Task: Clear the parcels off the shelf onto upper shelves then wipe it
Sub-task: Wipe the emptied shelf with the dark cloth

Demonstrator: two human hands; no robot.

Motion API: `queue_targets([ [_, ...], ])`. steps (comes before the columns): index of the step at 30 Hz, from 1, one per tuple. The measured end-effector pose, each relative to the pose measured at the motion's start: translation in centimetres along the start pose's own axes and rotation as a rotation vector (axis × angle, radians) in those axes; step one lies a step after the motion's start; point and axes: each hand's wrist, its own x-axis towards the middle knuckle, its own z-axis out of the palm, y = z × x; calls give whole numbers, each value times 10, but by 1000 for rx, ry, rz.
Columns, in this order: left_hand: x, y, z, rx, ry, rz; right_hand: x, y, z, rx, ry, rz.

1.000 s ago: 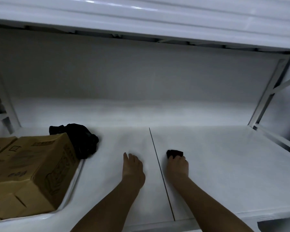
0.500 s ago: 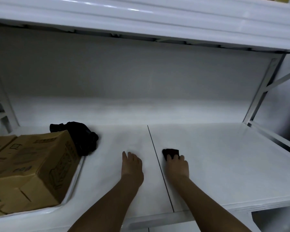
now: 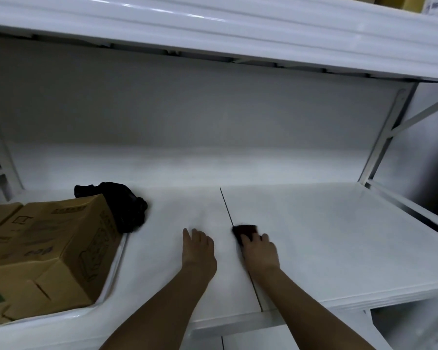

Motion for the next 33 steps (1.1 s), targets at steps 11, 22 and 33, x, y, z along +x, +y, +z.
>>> queue_targets([
  [11, -12, -24, -2, -297, -67, -166, 10, -85, 5, 21, 56, -127],
  [22, -24, -58, 19, -366, -32, -232, 19, -78, 6, -28, 36, 52],
  [33, -37, -87, 28, -253, 56, -224, 19, -130, 8, 98, 162, -418],
])
